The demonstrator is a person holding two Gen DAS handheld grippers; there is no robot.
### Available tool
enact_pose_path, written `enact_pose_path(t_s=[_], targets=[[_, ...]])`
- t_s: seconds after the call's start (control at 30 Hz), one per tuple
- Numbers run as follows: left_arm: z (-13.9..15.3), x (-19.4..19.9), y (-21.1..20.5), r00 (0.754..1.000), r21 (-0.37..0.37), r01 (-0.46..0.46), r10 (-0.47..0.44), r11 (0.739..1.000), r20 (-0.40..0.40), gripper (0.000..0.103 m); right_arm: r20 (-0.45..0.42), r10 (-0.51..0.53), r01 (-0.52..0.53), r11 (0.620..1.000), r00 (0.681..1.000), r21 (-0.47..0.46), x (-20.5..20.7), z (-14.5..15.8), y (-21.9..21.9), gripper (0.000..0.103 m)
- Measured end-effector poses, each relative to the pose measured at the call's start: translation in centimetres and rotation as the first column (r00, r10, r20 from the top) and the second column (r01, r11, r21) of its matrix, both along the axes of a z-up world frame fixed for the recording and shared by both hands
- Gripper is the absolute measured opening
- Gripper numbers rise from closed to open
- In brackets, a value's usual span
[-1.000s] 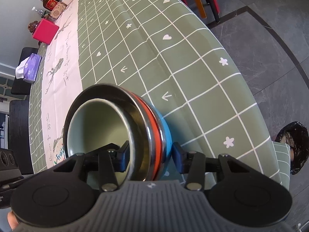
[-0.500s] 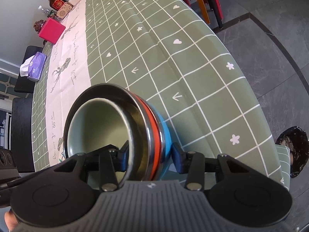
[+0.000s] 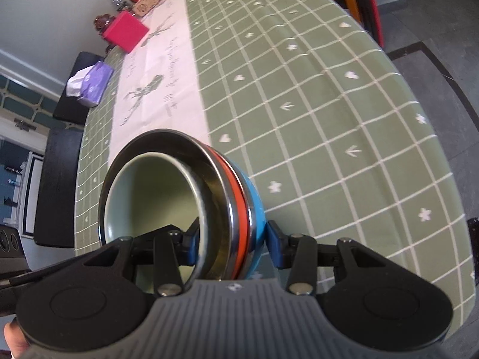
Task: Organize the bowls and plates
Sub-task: 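Carry the bowl stack with the right gripper to the Fruity plate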
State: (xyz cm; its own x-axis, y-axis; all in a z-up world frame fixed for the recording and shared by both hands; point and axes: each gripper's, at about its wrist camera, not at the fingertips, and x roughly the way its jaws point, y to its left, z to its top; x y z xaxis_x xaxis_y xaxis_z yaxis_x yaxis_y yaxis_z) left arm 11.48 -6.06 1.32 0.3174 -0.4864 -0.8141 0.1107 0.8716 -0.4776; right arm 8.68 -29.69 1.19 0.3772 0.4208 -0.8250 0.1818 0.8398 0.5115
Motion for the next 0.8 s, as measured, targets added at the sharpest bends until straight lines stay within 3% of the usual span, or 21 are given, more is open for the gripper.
enact_pose_path(t_s=[0.37,0.8], targets=[[-0.1,-1.1,7.5,0.994,0.020,-0.109,0.110,0.994,-0.012,0.053,0.000,0.120,-0.120,0.992,0.993,0.024,1.9,-0.3,7.9,0.043],[-2.9,-1.4,9.7,0.989,-0.010,-0.136,0.135,0.991,-0.066,0.052,-0.041,0.157,-0.158,0.987,0.987,-0.018,2.4,-2.4,10.4,0.043]])
